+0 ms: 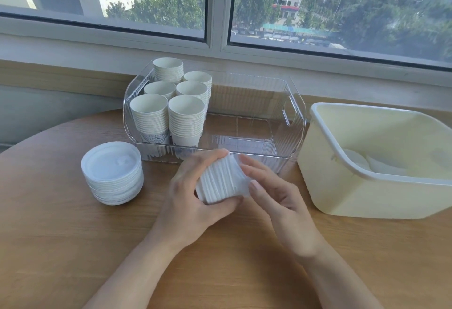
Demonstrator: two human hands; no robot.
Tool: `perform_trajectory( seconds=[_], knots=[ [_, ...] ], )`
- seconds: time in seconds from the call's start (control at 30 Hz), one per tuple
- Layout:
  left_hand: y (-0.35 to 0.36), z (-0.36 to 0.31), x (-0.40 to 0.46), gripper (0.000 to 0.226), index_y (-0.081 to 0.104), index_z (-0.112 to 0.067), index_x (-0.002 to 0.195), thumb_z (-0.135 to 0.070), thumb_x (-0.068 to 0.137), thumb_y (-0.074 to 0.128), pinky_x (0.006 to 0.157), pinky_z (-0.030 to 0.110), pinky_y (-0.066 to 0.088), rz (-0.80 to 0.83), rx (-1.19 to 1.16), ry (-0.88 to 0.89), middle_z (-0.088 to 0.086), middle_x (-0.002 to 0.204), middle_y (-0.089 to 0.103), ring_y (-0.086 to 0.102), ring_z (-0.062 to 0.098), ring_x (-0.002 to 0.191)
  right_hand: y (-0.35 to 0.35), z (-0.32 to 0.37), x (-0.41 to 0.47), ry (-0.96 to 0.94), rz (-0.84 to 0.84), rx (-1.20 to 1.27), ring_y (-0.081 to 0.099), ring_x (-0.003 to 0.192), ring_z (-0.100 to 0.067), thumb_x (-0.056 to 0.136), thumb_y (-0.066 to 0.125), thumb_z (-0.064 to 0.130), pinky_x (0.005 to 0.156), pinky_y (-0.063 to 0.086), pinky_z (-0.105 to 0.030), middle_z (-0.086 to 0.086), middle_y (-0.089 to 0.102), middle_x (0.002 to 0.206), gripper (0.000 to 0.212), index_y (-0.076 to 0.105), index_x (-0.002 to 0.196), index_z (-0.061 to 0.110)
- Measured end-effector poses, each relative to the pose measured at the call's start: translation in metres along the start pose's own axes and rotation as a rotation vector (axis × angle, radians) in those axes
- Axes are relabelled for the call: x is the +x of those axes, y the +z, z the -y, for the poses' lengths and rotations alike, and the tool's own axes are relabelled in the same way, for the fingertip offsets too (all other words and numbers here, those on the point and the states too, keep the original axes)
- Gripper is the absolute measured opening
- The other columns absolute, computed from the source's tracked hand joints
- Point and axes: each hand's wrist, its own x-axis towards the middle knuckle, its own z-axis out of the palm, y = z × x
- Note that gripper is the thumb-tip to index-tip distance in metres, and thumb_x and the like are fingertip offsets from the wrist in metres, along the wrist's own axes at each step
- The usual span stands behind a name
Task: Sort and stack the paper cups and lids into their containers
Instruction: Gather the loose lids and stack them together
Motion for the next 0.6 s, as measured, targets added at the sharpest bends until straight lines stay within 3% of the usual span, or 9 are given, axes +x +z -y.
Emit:
perform_trajectory(
  seconds=[0.07,0.13,0.2,0.33,0.5,0.6],
  knots=[
    [-0.0005,0.0002,-0.0003,0.077,0.058,-0.034,0.137,-0.033,0.069,0.095,0.106,0.018,0.039,-0.001,-0.004,-0.001,-0.015,0.135,0.059,0.055,0.016,0.131,-0.0011,-0.0048,0.0006,0.038,-0.007,0.042,0.038,0.149,-0.002,0.093,0.069,0.031,0.122,0.036,-0.037,0.015,0.051,0.155,0.034,0.076,0.126,0.026],
    [-0.0011,0.0000,-0.0004,0.077,0.059,-0.033,0.136,-0.030,0.069,0.096,0.107,0.018,0.039,0.001,-0.012,-0.007,-0.015,0.136,0.059,0.055,0.016,0.131,-0.0020,-0.0080,0.0012,0.057,0.000,0.065,0.039,0.148,-0.002,0.092,0.072,0.024,0.122,0.038,-0.033,0.016,0.051,0.155,0.031,0.077,0.122,0.025],
    [-0.0019,-0.0006,-0.0005,0.078,0.059,-0.033,0.136,-0.029,0.068,0.096,0.106,0.018,0.039,0.006,-0.011,-0.005,-0.015,0.136,0.059,0.055,0.016,0.131,-0.0029,-0.0064,0.0017,0.072,0.005,0.095,0.047,0.144,-0.007,0.092,0.072,0.017,0.116,0.043,-0.028,0.009,0.054,0.154,0.035,0.074,0.127,0.020],
    [-0.0024,-0.0019,-0.0005,0.079,0.058,-0.036,0.136,-0.032,0.068,0.097,0.105,0.017,0.038,0.016,-0.015,-0.002,-0.015,0.136,0.058,0.054,0.016,0.131,-0.0039,-0.0022,0.0023,0.070,0.010,0.099,0.060,0.134,-0.020,0.091,0.071,0.015,0.113,0.048,-0.035,-0.004,0.066,0.141,0.052,0.056,0.141,0.011],
    [-0.0032,-0.0043,-0.0014,0.079,0.057,-0.037,0.136,-0.034,0.067,0.097,0.105,0.017,0.040,0.035,-0.024,-0.017,-0.017,0.136,0.058,0.054,0.015,0.131,-0.0062,-0.0017,0.0013,0.111,0.017,0.071,0.059,0.135,-0.011,0.089,0.075,0.024,0.109,0.049,-0.027,0.006,0.064,0.144,0.063,0.050,0.147,0.023],
    [-0.0041,-0.0054,-0.0020,0.079,0.057,-0.038,0.137,-0.040,0.068,0.095,0.105,0.018,0.041,0.057,-0.035,-0.019,-0.017,0.137,0.057,0.054,0.013,0.131,-0.0084,-0.0010,0.0013,0.105,0.030,0.008,0.061,0.132,-0.007,0.089,0.071,0.022,0.105,0.050,-0.022,0.010,0.065,0.141,0.063,0.049,0.148,0.022]
  ],
)
